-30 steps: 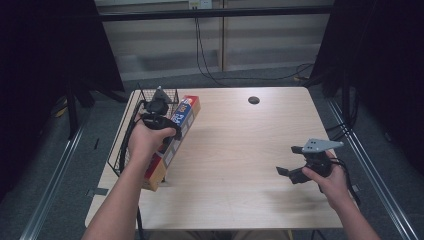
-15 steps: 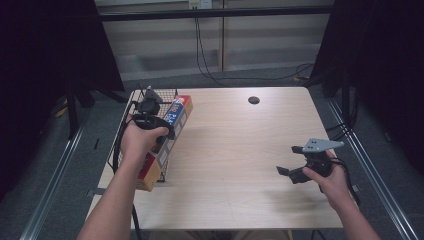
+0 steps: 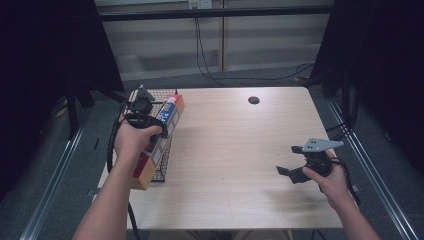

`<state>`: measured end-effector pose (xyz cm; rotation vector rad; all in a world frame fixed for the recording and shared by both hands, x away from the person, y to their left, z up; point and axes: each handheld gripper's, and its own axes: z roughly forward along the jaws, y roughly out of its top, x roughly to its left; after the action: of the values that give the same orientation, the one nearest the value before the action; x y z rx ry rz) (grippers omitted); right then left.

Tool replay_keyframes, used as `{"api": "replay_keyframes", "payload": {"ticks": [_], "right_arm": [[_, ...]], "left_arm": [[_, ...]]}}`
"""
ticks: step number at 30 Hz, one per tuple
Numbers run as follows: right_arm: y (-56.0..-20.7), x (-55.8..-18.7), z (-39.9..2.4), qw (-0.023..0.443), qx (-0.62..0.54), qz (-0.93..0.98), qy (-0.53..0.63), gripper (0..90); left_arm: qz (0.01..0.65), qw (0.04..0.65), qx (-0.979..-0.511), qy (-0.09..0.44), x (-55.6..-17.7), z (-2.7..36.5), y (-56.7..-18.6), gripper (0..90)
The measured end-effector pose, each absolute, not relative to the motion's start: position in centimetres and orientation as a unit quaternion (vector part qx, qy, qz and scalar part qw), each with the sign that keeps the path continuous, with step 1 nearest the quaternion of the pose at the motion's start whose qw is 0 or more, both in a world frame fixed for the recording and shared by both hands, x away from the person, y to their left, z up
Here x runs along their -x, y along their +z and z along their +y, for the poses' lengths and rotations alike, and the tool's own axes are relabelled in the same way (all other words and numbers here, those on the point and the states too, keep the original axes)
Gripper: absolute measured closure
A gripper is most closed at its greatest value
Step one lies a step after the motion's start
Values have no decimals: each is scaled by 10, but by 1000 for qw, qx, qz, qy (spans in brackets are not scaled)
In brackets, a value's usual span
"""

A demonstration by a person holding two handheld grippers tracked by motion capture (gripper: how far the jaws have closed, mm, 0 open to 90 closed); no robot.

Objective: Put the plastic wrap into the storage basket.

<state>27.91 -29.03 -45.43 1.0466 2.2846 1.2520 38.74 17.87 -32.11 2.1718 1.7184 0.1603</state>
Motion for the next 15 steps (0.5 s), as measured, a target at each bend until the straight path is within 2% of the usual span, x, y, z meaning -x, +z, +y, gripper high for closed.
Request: {"api": "replay_keyframes", "payload": {"ticks": [15], "right_arm": [[-455, -280, -289, 168, -369, 802, 439, 28]], "left_arm": [[626, 176, -757, 57, -387, 193, -323, 433]]}}
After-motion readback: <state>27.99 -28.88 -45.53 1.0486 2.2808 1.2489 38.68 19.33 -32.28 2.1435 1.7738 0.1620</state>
